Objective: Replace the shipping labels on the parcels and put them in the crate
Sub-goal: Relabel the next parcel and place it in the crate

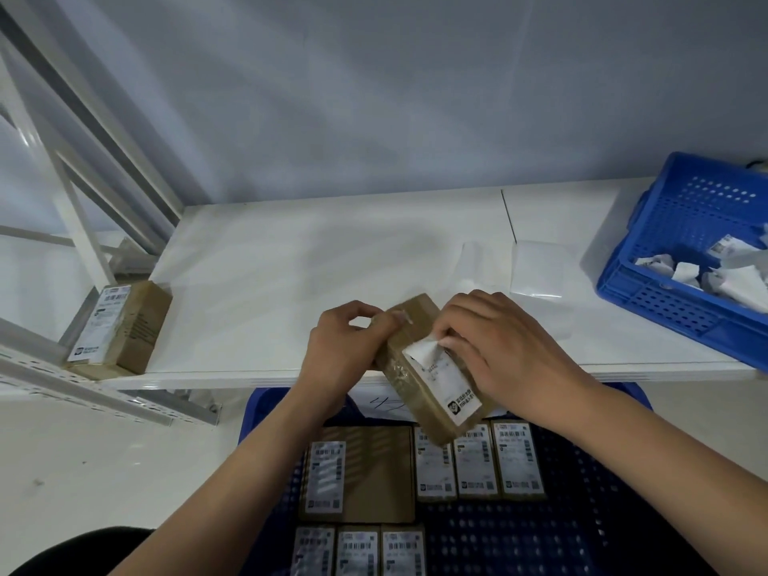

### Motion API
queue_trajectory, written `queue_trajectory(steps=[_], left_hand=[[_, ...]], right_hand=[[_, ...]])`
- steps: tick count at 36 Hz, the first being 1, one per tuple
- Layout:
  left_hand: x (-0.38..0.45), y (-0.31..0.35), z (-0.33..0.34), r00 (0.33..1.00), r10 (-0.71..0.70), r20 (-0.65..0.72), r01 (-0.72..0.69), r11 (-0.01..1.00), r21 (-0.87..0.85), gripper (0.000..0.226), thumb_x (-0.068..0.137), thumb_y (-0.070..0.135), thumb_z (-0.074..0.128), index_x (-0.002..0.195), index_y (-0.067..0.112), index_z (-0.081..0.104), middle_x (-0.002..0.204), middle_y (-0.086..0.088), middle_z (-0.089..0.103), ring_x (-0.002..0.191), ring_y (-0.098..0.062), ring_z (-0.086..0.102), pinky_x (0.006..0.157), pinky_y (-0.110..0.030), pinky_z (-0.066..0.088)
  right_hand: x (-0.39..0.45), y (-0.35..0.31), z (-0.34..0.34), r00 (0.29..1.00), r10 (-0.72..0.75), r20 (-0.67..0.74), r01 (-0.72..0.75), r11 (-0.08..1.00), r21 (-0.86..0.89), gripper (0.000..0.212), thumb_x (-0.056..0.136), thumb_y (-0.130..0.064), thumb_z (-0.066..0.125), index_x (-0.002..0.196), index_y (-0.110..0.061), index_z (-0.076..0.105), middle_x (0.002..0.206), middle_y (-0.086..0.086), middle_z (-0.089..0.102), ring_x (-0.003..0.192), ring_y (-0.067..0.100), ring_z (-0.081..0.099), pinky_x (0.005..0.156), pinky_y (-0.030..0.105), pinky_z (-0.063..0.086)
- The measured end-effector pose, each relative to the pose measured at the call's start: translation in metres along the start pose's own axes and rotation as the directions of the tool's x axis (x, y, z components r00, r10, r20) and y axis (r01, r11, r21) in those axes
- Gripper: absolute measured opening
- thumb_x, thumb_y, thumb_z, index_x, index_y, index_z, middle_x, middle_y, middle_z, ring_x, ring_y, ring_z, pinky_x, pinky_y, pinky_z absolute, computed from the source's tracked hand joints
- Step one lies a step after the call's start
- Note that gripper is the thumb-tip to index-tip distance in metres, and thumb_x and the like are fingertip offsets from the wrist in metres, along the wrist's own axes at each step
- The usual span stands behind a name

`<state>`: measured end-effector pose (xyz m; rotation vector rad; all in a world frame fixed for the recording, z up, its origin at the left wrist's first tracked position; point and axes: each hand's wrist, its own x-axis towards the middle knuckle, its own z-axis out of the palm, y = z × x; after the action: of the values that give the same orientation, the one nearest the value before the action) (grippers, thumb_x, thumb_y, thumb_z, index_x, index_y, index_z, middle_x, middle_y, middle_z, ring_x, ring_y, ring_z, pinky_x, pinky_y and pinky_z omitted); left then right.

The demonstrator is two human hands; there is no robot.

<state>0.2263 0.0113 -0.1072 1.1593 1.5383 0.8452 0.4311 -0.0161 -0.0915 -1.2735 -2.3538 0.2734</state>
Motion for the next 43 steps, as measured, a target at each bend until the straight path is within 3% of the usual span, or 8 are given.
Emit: queue_trajectory(steps=[16,20,32,40,43], left_hand=[[0.007,-0.003,-0.001,0.998,-0.020,-0.061,0.019,1.000,-0.016,0.024,0.083,0.036,0.082,0.088,0.013,0.076,0.076,-0.004,0.077,0.066,-0.026,0.075,0.069,-0.047,0.065],[0.008,-0.004,-0.004,0.998,-0.050,-0.044,0.048,0.998,-0.043,0.026,0.083,0.035,0.083,0.088,0.011,0.076,0.078,-0.007,0.077,0.070,-0.030,0.075,0.068,-0.047,0.065],[0.009,-0.007,-0.004,0.995,-0.096,-0.036,0.093,0.993,-0.071,0.026,0.083,0.033,0.083,0.089,0.008,0.075,0.083,-0.013,0.077,0.075,-0.034,0.075,0.068,-0.047,0.065],[0.010,-0.006,-0.008,0.994,-0.097,-0.043,0.093,0.991,-0.096,0.027,0.086,0.032,0.081,0.094,0.007,0.074,0.089,-0.015,0.076,0.075,-0.030,0.075,0.068,-0.045,0.065],[0.010,-0.005,-0.009,0.996,-0.074,-0.055,0.067,0.990,-0.126,0.028,0.084,0.034,0.082,0.093,0.008,0.074,0.088,-0.014,0.076,0.074,-0.027,0.074,0.069,-0.043,0.065]], right_hand=[[-0.001,0.001,0.009,0.999,0.020,-0.036,-0.022,0.998,-0.059,0.019,0.090,-0.003,0.067,0.087,-0.019,0.057,0.089,-0.008,0.058,0.080,0.013,0.049,0.073,0.029,0.036],[-0.002,-0.003,0.009,0.999,0.036,-0.035,-0.037,0.998,-0.043,0.018,0.092,-0.005,0.066,0.088,-0.020,0.057,0.090,-0.008,0.057,0.078,0.010,0.044,0.071,0.023,0.029],[-0.006,-0.002,0.015,0.999,0.029,0.013,-0.027,0.992,-0.119,0.043,0.075,0.007,0.076,0.092,-0.024,0.052,0.092,-0.010,0.052,0.080,0.009,0.042,0.071,0.020,0.030],[-0.005,-0.005,0.009,0.999,0.023,-0.034,-0.025,0.996,-0.086,0.022,0.089,0.000,0.068,0.091,-0.019,0.057,0.092,-0.006,0.056,0.081,0.014,0.049,0.072,0.028,0.044],[-0.004,-0.004,0.008,0.997,0.039,-0.059,-0.043,0.997,-0.066,0.016,0.092,-0.002,0.066,0.091,-0.017,0.058,0.092,-0.005,0.056,0.083,0.013,0.048,0.075,0.023,0.037]])
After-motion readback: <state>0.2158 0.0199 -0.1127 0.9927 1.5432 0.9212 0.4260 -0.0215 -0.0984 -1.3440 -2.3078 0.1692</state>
